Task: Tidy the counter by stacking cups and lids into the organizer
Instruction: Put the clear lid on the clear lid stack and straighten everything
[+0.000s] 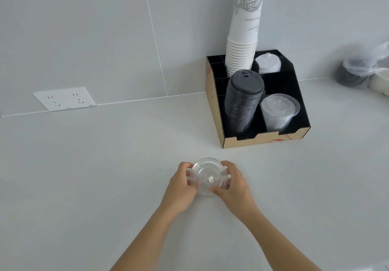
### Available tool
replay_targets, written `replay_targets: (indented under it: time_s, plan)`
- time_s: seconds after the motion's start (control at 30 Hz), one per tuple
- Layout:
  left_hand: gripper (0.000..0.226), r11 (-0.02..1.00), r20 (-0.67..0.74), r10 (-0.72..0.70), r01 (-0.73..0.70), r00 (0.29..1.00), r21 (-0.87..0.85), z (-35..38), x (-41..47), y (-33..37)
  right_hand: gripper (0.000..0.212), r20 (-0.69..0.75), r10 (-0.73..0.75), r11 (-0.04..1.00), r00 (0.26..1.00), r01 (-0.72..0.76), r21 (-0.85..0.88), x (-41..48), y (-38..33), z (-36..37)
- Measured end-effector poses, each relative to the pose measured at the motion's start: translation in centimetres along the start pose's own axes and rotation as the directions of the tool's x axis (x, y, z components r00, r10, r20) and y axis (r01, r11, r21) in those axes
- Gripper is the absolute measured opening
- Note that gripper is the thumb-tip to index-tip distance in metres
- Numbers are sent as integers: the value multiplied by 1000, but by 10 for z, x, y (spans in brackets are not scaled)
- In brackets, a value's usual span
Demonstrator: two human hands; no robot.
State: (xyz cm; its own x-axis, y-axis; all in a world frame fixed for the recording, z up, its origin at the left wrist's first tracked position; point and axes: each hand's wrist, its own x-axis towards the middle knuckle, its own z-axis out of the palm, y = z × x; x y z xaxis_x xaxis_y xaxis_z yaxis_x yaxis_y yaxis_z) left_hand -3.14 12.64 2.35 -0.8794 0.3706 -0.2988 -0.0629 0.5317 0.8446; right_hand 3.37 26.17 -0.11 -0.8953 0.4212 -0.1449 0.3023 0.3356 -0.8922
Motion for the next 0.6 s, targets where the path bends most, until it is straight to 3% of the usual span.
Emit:
replay_targets:
  time_s: [0.17, 0.37, 0.6]
  plan:
    - [29, 996, -22, 30, -32, 999, -84, -2, 3, 12, 53, -82, -22, 999, 996, 26, 48, -3, -7, -9]
    - [35, 978, -40, 122, -126, 992, -168, 18, 10, 50, 30, -281, -36, 989, 959, 75, 129, 0, -22, -49]
    - [57, 908, -40, 372, -373, 927, -190, 68, 25, 122, 28, -443, -50, 970, 895, 150, 194, 35, -27, -133]
